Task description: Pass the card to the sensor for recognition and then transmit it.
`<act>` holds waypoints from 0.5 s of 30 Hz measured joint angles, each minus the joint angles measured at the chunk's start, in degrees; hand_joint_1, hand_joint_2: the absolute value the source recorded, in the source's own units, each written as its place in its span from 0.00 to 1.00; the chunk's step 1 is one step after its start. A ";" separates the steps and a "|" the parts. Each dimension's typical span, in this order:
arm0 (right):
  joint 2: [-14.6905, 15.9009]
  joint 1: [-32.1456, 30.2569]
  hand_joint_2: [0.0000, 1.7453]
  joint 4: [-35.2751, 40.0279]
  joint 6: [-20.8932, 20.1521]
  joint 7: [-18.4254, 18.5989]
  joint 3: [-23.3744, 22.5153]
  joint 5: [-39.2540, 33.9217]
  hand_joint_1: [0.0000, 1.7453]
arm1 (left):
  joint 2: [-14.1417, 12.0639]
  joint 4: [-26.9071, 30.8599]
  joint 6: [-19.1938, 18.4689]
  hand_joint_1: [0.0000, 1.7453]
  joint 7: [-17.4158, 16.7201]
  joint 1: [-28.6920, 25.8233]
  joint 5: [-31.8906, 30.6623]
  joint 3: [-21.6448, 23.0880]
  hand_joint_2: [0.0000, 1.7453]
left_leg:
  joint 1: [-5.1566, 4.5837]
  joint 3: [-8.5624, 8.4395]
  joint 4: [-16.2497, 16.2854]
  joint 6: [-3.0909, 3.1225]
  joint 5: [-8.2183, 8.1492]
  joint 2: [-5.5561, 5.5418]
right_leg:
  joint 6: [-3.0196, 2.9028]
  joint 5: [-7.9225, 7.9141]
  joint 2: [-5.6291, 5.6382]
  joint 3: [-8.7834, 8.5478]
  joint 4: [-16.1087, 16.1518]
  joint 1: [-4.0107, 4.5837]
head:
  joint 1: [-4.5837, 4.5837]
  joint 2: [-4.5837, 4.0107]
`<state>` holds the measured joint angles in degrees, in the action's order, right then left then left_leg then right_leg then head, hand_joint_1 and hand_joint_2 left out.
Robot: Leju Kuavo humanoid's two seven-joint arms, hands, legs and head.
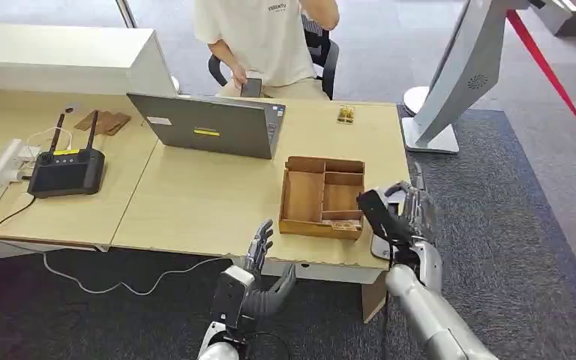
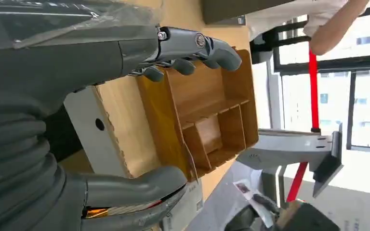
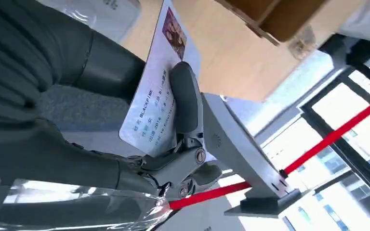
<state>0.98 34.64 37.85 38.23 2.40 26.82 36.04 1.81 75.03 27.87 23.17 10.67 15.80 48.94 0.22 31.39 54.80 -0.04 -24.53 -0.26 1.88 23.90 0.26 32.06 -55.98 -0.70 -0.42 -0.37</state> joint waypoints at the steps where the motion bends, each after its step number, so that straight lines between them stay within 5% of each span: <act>1: 0.17 0.00 1.00 1.62 0.04 -0.02 -0.02 -0.33 1.00 | 0.00 -0.02 -0.02 0.00 0.11 0.00 0.09 0.00 1.00 | 0.00 0.00 0.00 0.00 0.00 0.00 | 0.00 0.00 0.00 0.00 0.00 0.00 | 0.00 0.00; 15: 2.53 -0.86 1.00 22.52 -0.68 1.02 0.18 -2.64 1.00 | 0.04 -0.24 -0.26 0.00 0.81 0.38 1.73 0.17 1.00 | 0.00 0.00 0.00 0.00 0.00 0.02 | 0.00 0.00 0.00 0.01 0.01 0.00 | 0.02 0.00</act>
<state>3.52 33.78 60.37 37.55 3.43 26.99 33.40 1.86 74.79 27.61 23.98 11.05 17.53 49.11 0.21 31.39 54.80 -0.05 -24.53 -0.24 1.88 23.90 0.26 32.06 -55.98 -0.70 -0.39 -0.37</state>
